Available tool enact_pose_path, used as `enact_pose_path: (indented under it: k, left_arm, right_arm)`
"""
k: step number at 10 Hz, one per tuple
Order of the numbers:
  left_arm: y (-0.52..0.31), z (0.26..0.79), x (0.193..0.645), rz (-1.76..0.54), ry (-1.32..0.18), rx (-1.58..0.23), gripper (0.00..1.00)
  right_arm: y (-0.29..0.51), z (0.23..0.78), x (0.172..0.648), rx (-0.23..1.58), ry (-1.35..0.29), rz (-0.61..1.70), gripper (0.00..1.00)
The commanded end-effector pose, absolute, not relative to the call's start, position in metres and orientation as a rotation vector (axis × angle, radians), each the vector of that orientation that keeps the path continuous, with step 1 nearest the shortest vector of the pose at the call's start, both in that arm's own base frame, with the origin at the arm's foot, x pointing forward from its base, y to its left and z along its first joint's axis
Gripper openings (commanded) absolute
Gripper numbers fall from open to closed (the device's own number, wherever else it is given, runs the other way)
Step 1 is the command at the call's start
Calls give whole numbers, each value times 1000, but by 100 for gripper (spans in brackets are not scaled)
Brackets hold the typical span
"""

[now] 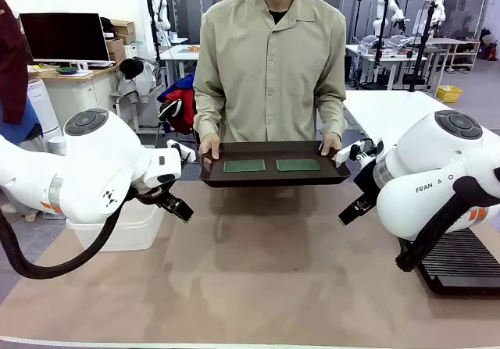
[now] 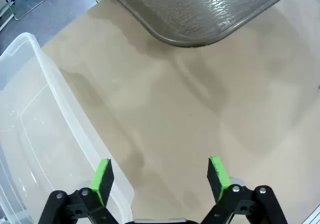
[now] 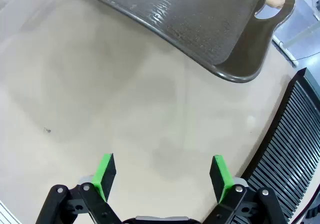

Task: Sort PCBs into racks and boxes based on the side picked up.
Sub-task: Pick up the Blank PCB handed by the Human.

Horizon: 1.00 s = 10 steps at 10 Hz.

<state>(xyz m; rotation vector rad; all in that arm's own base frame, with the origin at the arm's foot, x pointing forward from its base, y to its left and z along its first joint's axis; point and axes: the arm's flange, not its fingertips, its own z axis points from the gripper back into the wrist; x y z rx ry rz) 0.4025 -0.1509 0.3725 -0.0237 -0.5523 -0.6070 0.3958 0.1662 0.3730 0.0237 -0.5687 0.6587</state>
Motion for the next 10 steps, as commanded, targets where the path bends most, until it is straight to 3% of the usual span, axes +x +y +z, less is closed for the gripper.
enact_pose_path:
  k: [1,10]
  left_arm:
    - [-151,372,402,-607,-552,-24,100]
    - [-151,372,402,-607,-552,-24,100]
  right_arm:
    - [166,373,396,24,-569,659,100]
    - [166,373,396,24,-569,659,100]
